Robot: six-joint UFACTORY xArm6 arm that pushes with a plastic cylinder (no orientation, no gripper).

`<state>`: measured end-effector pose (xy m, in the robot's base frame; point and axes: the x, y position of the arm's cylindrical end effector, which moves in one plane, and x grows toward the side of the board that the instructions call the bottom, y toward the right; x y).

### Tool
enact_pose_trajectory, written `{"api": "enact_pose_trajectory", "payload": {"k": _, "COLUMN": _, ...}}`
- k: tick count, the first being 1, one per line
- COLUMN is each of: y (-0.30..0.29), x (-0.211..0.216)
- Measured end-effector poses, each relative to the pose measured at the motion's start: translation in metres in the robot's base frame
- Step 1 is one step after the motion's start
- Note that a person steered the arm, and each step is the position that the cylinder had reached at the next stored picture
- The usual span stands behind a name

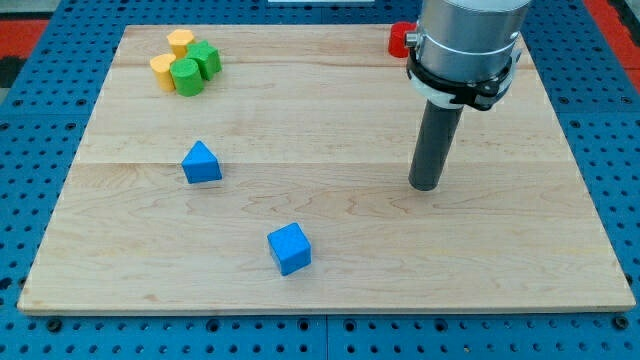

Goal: Slightly move the blue cube towards up

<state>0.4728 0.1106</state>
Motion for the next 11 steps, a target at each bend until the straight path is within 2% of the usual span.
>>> {"api": "enact_pose_trajectory", "payload": {"k": 2, "y": 0.01, "x": 0.001}}
{"api": "enact_pose_trajectory", "payload": {"k": 3, "y": 0.008, "x": 0.027}}
{"api": "enact_pose_trajectory", "payload": {"k": 4, "y": -0.033, "x": 0.072}}
{"api": "enact_pose_trajectory", "payload": {"k": 6, "y": -0.177, "x": 0.123}}
{"api": "enact_pose_trajectory", "payload": {"k": 7, "y": -0.176, "x": 0.146}}
{"api": "enact_pose_trajectory", "payload": {"k": 8, "y": -0.241, "x": 0.145}}
{"api": "enact_pose_trajectory", "payload": {"k": 9, "y": -0.254, "x": 0.138}}
{"api": "enact_pose_trajectory", "payload": {"k": 10, "y": -0.215, "x": 0.125}}
{"api": "enact_pose_trajectory", "payload": {"k": 11, "y": -0.193, "x": 0.089}}
